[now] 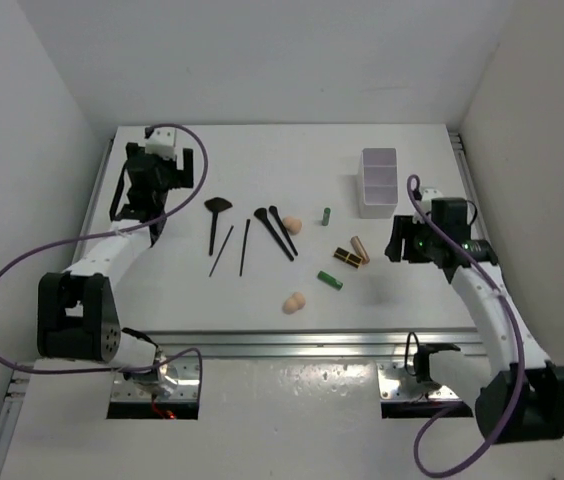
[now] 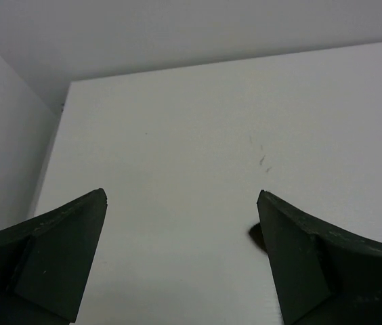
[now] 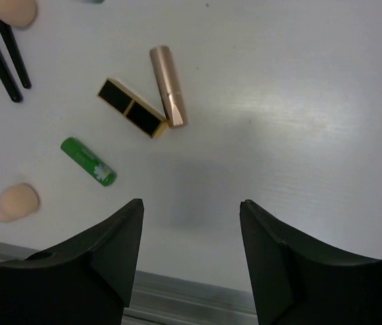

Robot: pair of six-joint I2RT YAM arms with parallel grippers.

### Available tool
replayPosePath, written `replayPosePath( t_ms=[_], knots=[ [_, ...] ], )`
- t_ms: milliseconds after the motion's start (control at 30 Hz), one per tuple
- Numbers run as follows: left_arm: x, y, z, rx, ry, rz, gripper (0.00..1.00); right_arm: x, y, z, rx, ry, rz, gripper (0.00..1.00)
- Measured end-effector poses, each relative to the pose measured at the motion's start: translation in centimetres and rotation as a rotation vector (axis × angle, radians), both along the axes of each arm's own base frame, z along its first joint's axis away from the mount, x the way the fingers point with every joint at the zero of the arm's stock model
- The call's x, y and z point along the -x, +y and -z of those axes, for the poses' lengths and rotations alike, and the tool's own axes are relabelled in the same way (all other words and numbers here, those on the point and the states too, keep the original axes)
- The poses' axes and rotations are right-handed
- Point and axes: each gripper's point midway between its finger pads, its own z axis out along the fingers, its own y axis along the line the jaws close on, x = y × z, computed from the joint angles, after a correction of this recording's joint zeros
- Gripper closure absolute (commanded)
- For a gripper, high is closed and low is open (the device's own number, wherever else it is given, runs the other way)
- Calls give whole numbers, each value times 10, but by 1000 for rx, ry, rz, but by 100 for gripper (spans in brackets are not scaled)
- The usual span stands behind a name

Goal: Organize the makeup

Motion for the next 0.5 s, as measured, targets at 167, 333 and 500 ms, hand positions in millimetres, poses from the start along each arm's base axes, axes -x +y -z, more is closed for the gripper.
replayPosePath(
  t_ms=[167,333,500],
  knots=[
    [14,10,-29,-114,57,-8,0,-51,14,-13,70,27,-107,49],
    [44,19,-66,-192,65,-21,0,-78,32,21,114,144,-203,51],
    [64,26,-88,-208,68,-49,0,-92,45,56,144,235,-267,54]
  ],
)
